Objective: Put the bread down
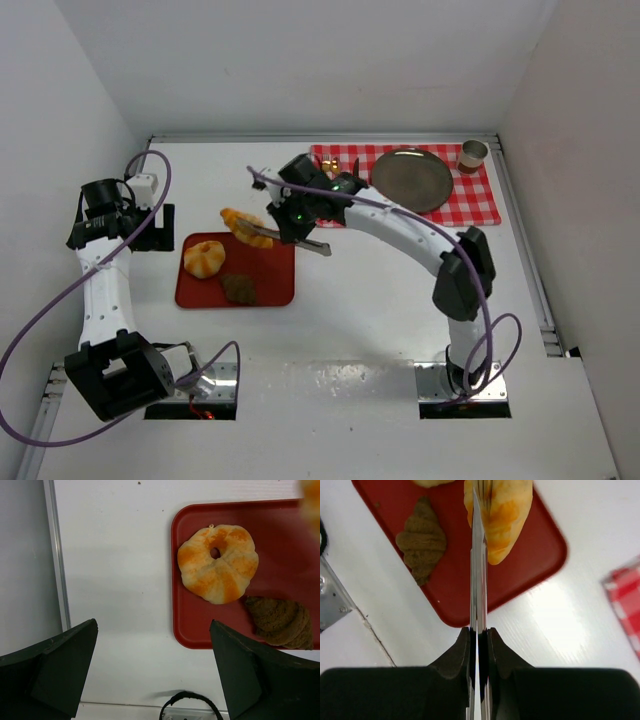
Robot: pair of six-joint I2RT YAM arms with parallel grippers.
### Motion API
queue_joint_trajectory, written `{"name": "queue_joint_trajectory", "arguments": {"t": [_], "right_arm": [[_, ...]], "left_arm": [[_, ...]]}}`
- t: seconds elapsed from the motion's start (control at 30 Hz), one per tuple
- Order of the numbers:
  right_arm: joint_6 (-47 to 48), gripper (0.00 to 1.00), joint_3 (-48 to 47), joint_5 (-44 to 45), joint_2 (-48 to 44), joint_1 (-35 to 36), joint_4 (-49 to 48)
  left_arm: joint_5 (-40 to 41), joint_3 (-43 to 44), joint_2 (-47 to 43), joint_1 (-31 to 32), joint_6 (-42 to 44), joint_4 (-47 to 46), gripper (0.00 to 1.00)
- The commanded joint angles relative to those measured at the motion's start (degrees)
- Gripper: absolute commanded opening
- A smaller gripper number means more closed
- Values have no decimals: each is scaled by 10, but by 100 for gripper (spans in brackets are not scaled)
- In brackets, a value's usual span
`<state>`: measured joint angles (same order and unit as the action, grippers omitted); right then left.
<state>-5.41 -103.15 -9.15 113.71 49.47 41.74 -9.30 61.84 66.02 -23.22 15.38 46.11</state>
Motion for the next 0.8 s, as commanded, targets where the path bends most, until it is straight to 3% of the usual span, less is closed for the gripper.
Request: {"name": "queue_joint_trajectory", "arguments": {"t": [0.0, 0.17, 0.3, 0.53, 0.77], "right_arm": [[-28, 0, 18, -15, -96, -55, -60], [-22, 0, 82, -12, -161, -172, -68], [2, 0, 130, -14, -188, -307, -87], [42, 0, 89, -61, -91, -520, -67], [77, 0, 22, -107, 7, -592, -37]], "left_arm": [[5, 0, 0, 3, 2, -15, 100], [5, -5, 10, 3, 2, -20, 100], [27, 13, 24, 3, 2, -20, 100], [52, 31, 52, 3, 2, -20, 100], [62, 42, 78, 3, -15, -20, 100]]}}
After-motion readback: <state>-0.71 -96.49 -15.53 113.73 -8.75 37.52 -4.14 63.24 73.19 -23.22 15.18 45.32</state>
